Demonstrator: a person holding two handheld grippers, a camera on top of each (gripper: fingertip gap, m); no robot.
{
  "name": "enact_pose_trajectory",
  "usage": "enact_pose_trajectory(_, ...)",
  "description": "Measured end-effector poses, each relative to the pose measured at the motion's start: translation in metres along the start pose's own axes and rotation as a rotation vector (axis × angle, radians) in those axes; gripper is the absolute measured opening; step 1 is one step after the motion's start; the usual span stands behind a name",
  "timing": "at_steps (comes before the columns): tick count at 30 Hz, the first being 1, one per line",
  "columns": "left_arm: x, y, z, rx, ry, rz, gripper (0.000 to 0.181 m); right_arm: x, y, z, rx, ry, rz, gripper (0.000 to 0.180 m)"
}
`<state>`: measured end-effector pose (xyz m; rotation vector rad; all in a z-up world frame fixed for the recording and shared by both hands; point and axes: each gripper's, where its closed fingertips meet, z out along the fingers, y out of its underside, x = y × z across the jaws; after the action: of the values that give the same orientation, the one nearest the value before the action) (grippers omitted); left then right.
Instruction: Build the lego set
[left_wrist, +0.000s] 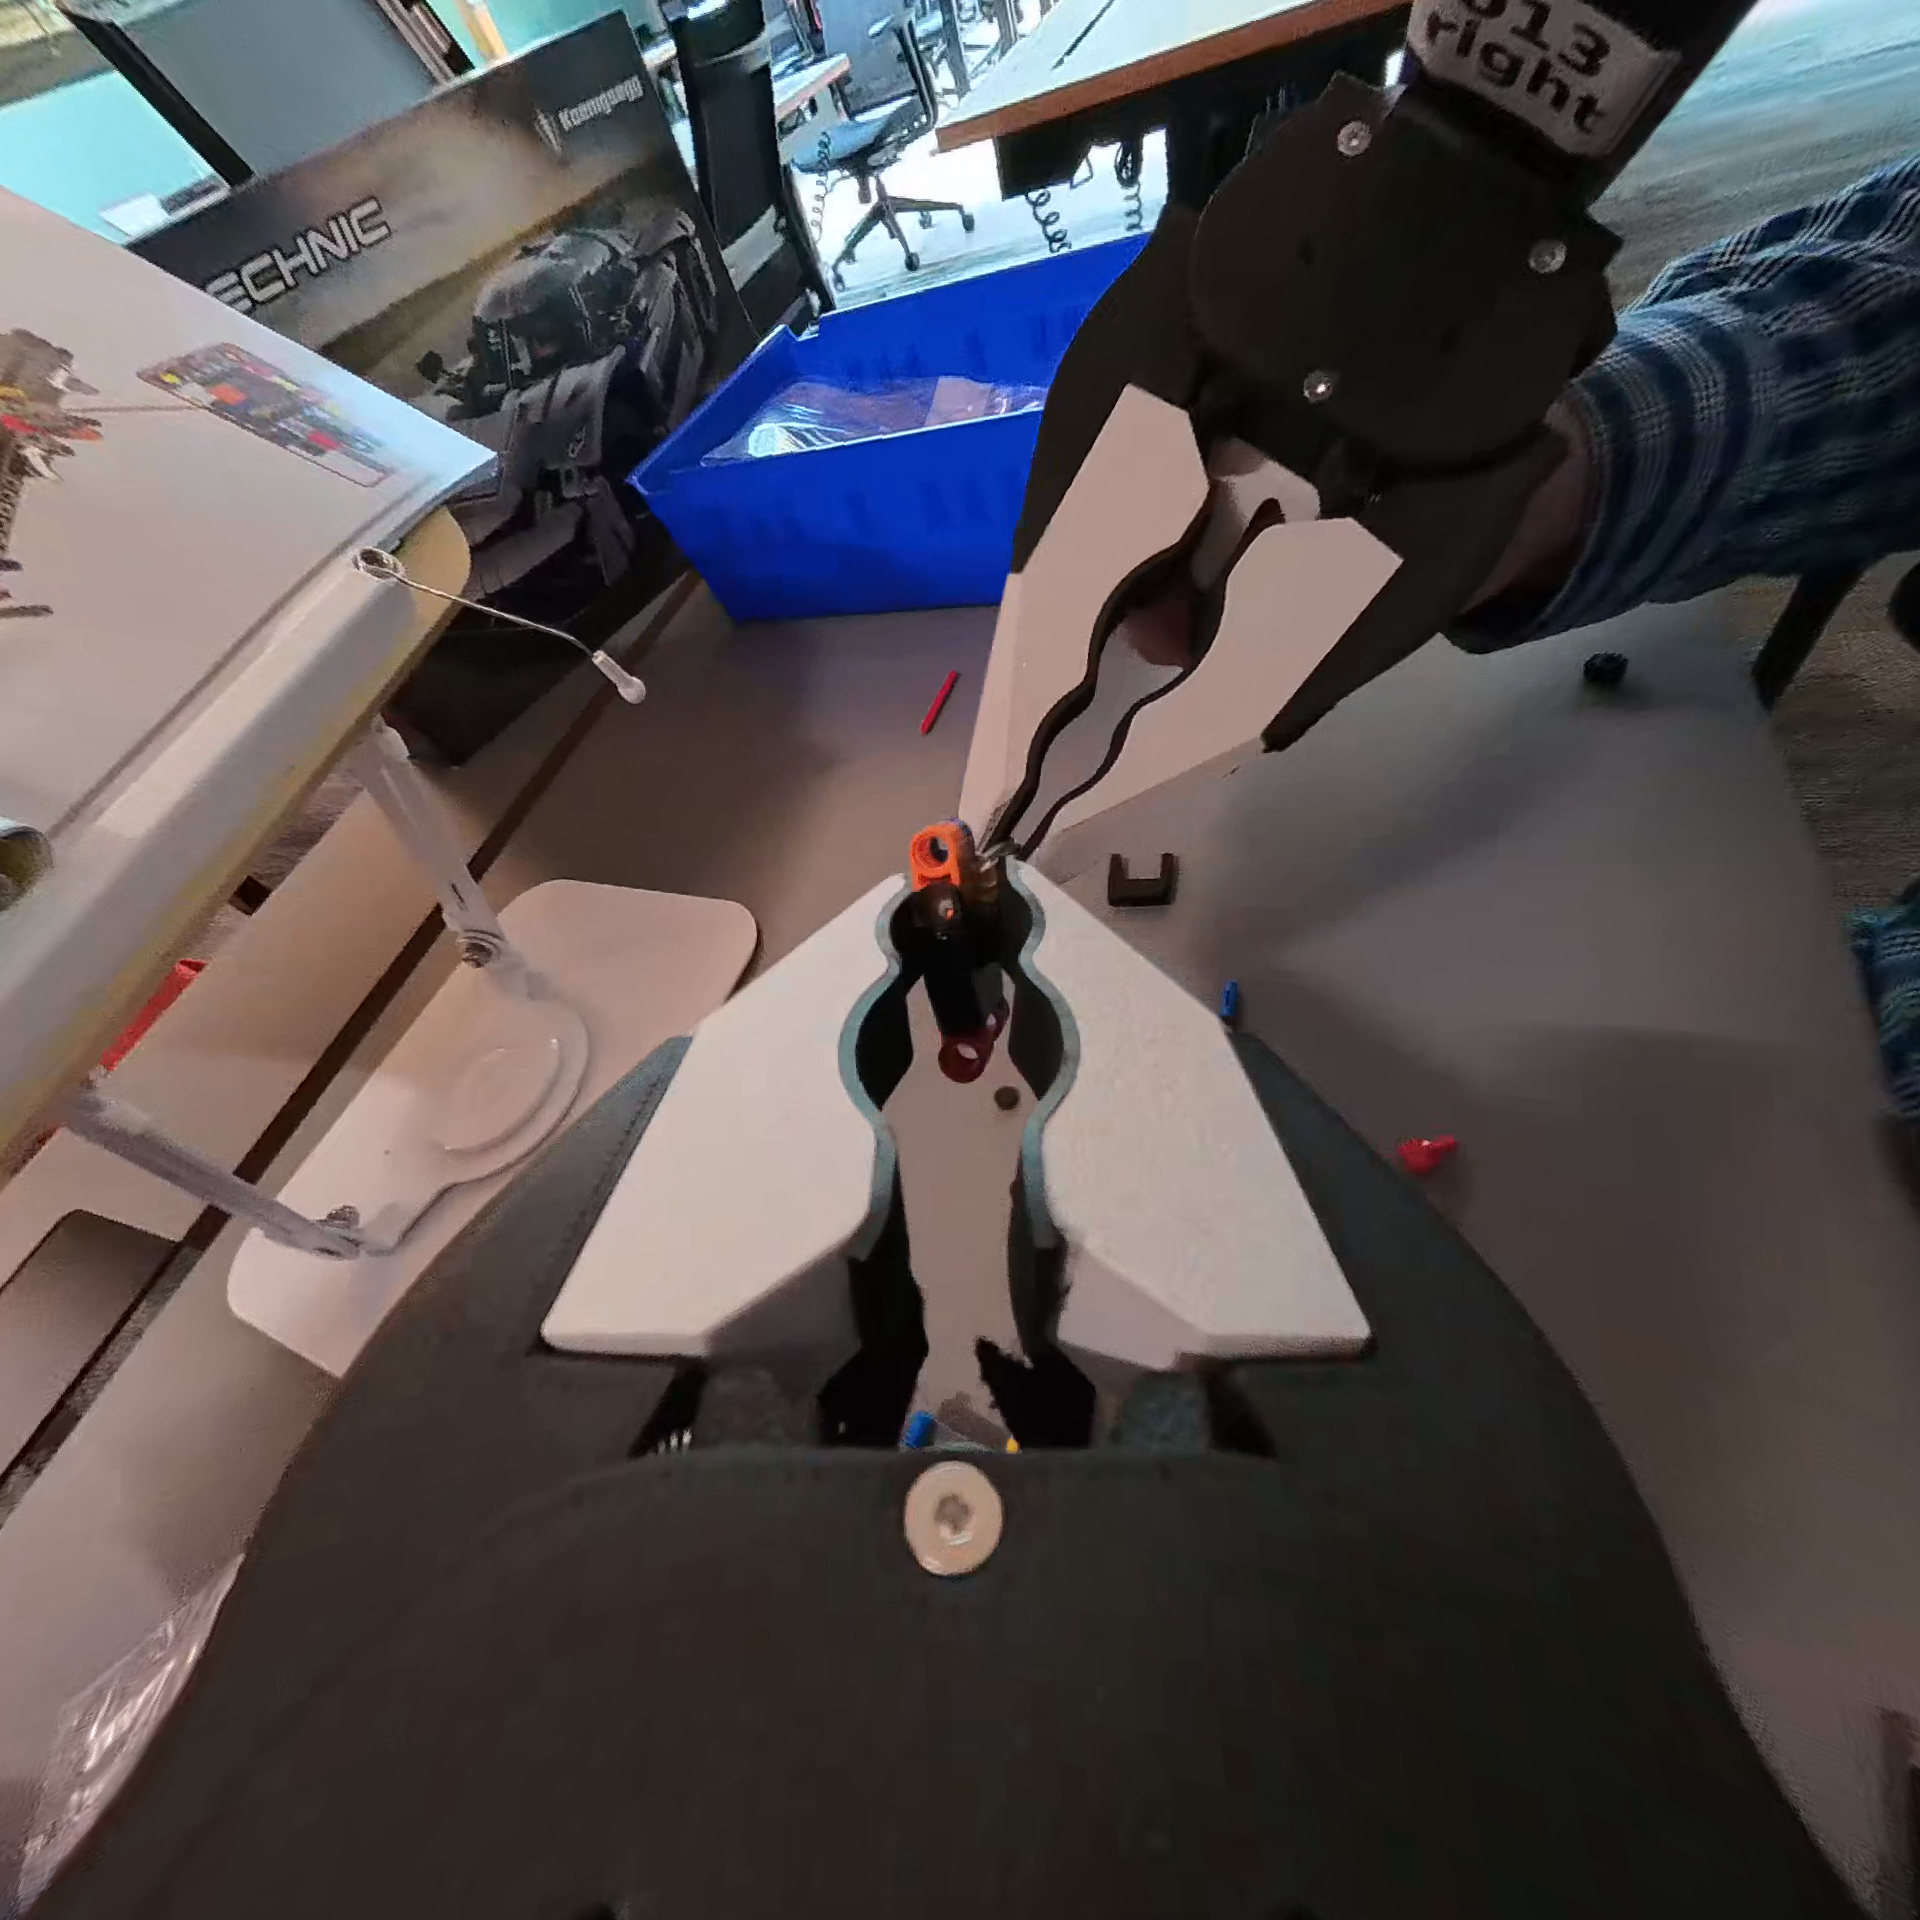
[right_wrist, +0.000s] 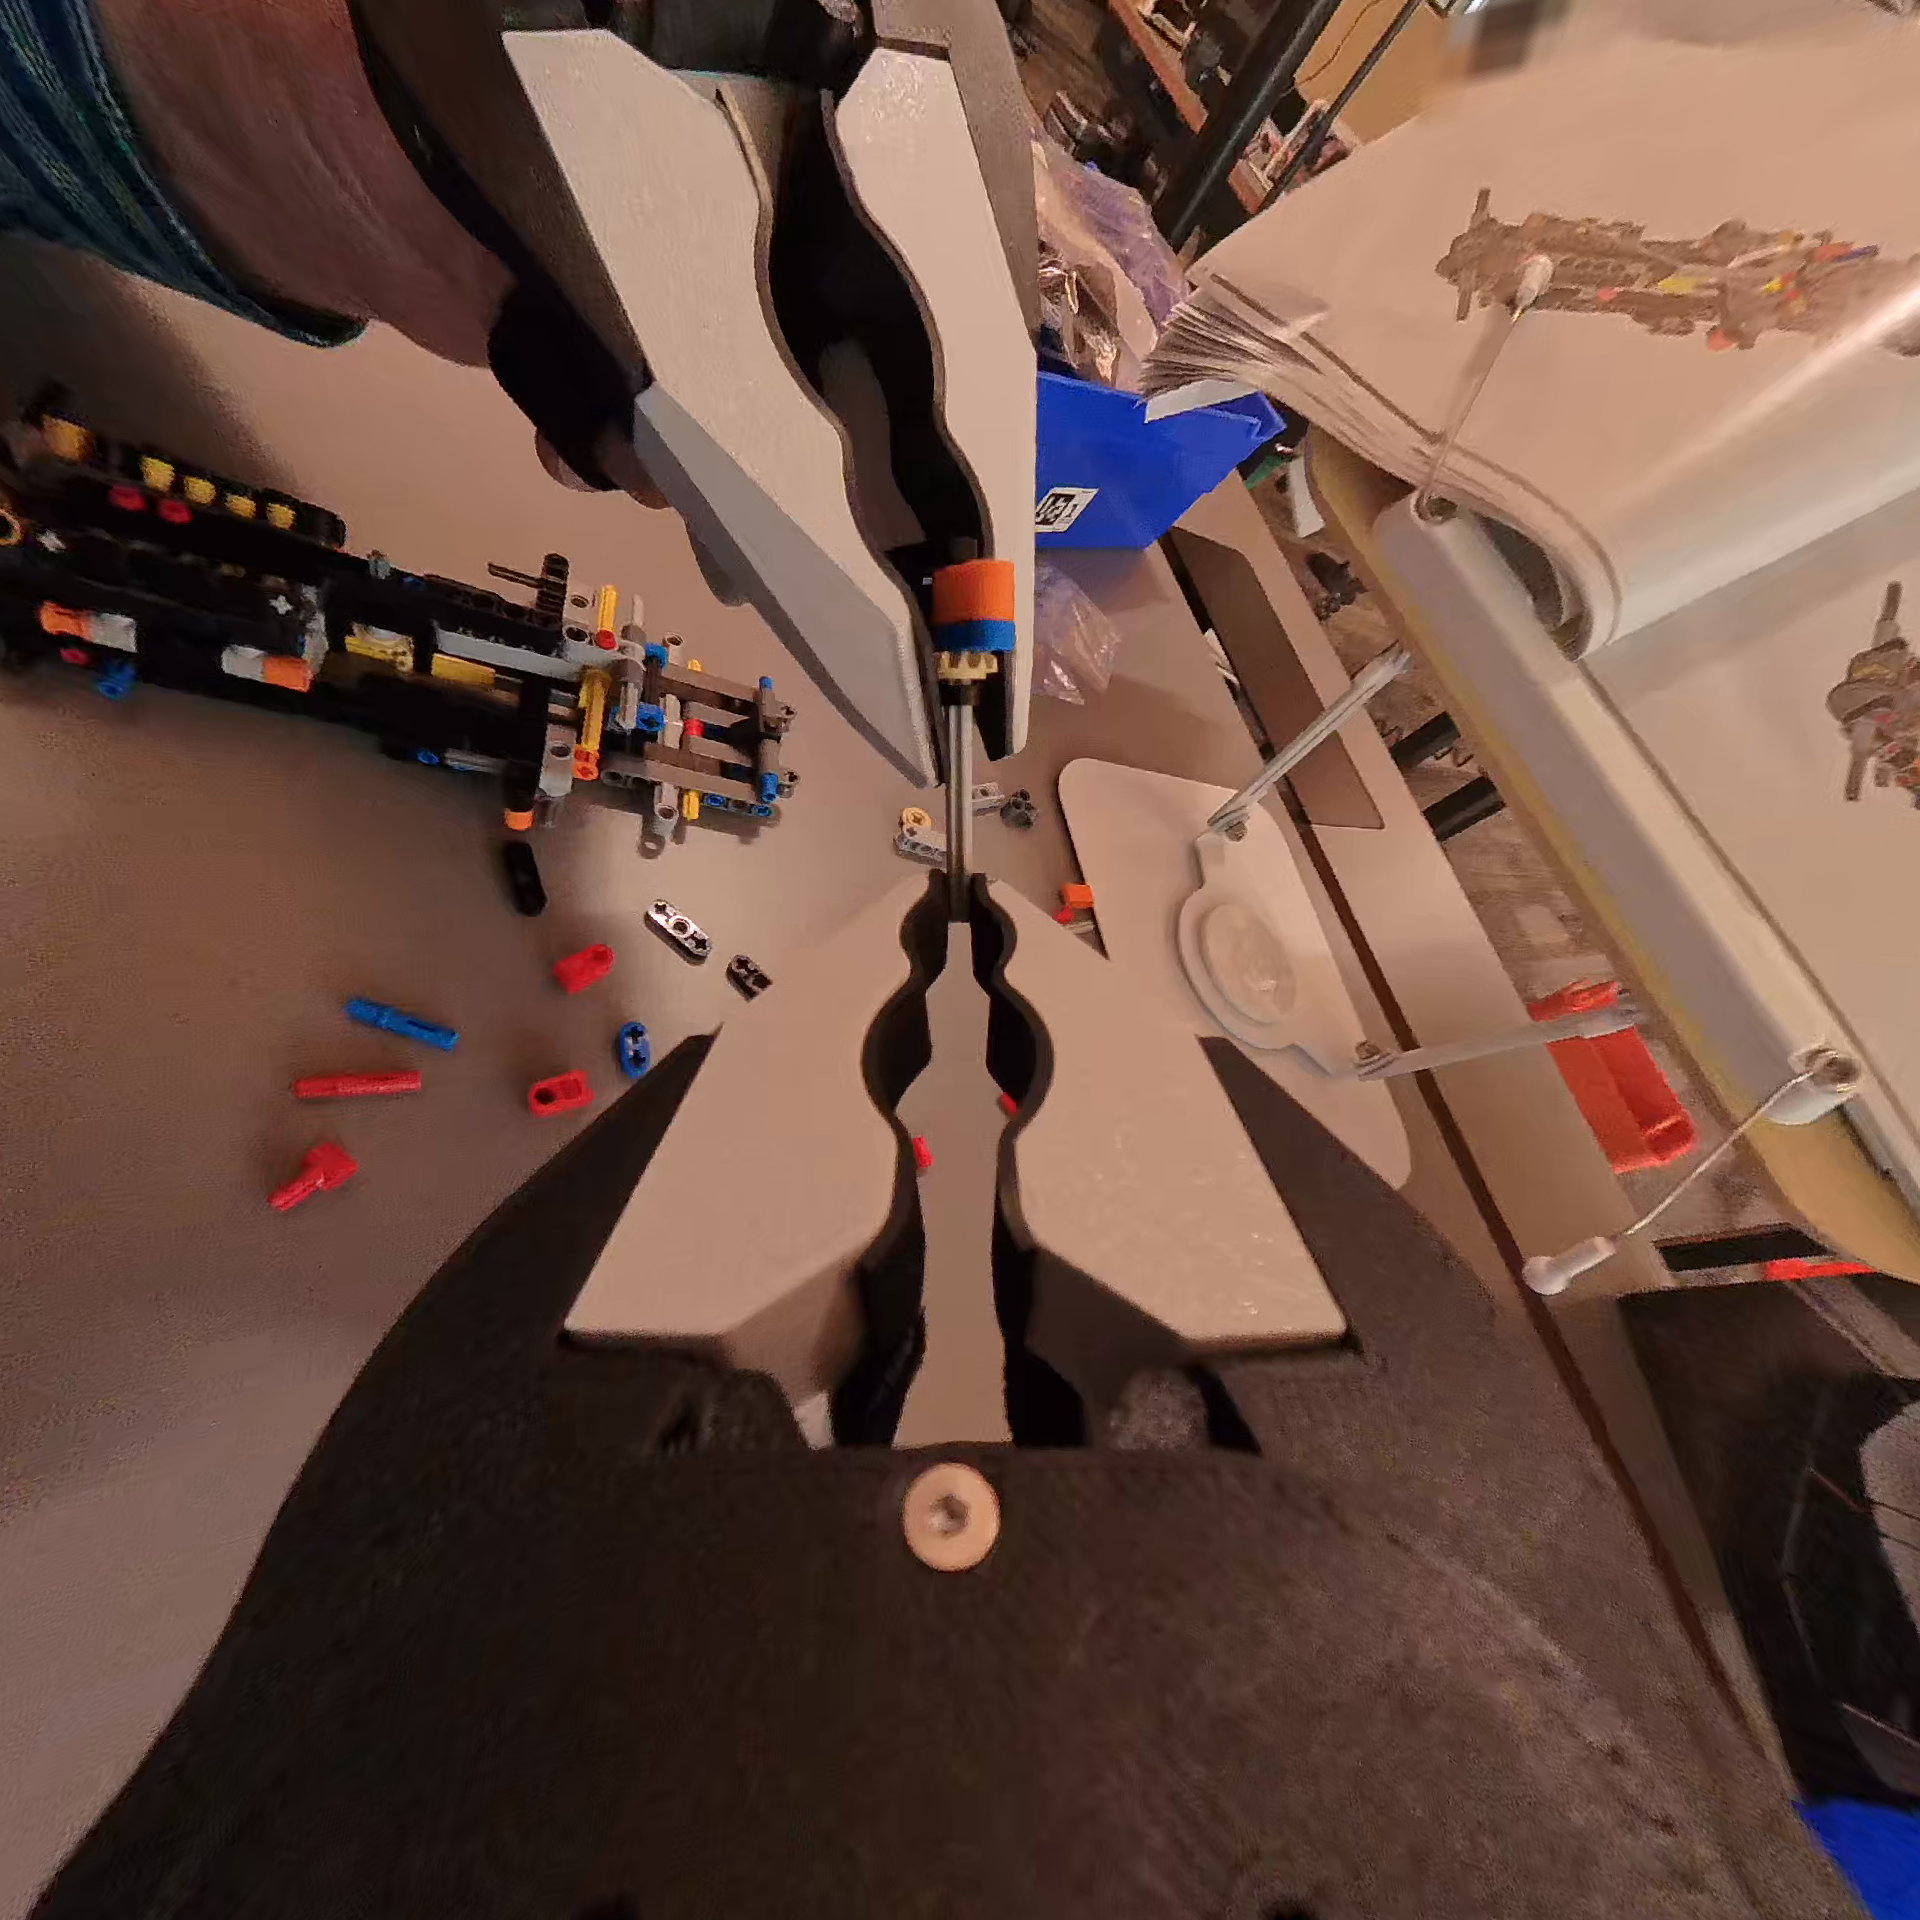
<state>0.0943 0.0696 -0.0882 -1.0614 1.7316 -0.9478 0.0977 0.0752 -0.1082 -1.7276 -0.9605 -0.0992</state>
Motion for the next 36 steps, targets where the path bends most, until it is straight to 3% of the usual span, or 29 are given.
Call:
enact_pose_trajectory(6,0.004,0.001,0.001,-0.007,-0.006,0.032,0.011,-0.006,-0.01,0.003,-0.054,0.075,-0.187,0.012)
enact_pose_trajectory(11,0.006,0.001,0.002,-0.035,-0.035,0.087,0.011,-0.005,-0.012,0.003,-0.078,0.104,-0.217,0.004)
enact_pose_trajectory(29,0.008,-0.005,-0.003,0.047,0.091,-0.097,0.014,0.001,-0.001,-0.003,-0.058,0.102,-0.156,0.0)
enact_pose_trajectory(36,0.01,0.001,-0.002,0.026,0.116,-0.081,0.009,0.001,-0.001,-0.006,-0.03,0.07,-0.117,0.0)
